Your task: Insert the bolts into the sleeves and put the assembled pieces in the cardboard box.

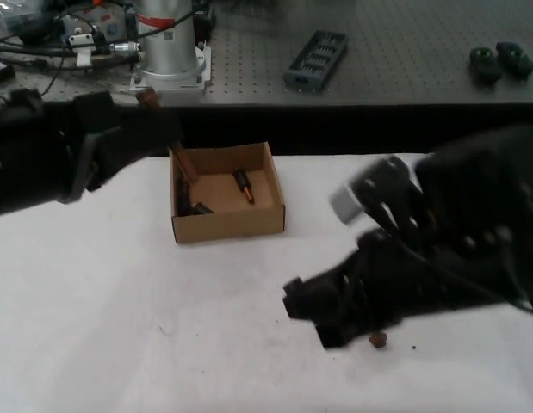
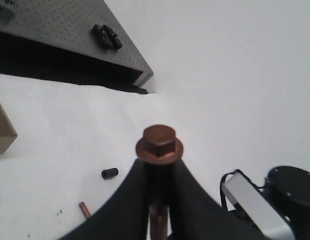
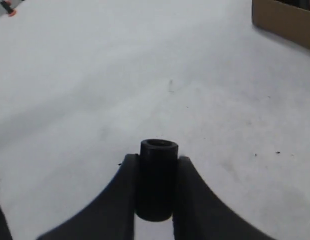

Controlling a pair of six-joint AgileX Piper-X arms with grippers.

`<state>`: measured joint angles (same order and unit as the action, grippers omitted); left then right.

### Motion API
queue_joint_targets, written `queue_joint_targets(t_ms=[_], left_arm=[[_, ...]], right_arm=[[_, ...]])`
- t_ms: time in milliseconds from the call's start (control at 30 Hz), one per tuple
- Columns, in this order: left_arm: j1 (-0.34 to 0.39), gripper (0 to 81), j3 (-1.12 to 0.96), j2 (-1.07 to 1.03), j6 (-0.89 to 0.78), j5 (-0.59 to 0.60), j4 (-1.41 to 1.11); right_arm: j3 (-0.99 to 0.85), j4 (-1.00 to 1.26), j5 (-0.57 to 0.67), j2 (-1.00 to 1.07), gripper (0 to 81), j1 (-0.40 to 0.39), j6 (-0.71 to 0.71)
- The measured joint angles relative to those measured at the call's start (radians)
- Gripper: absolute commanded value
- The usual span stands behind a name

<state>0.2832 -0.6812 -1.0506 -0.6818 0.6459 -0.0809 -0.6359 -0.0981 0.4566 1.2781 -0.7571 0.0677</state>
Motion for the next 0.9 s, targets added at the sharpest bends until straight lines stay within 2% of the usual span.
queue_joint_targets(t_ms=[133,267,433,633,900], left_arm=[[0.004,0.6,0.0,-0.038,-0.02,0.007,-0.005],[0.026,0.6,0.0,-0.076,-0.063,0.022,-0.026],[0.095,0.6,0.0,-0.116,-0.102,0.037,-0.125],[0.142,0.6,0.0,-0.151,-0.091,0.051,-0.136],[0.154,0.6,0.0,-0.16,0.002,0.033,-0.137]], right_arm=[[0.084,0.181,0.045,-0.034,2.9,0.0,-0.002],[0.107,0.261,0.06,-0.035,2.9,0.012,-0.011],[0.113,0.293,0.091,-0.035,2.9,0.04,-0.013],[0.113,0.319,0.136,-0.035,2.9,0.083,-0.01],[0.113,0.328,0.178,-0.035,2.9,0.109,0.0]])
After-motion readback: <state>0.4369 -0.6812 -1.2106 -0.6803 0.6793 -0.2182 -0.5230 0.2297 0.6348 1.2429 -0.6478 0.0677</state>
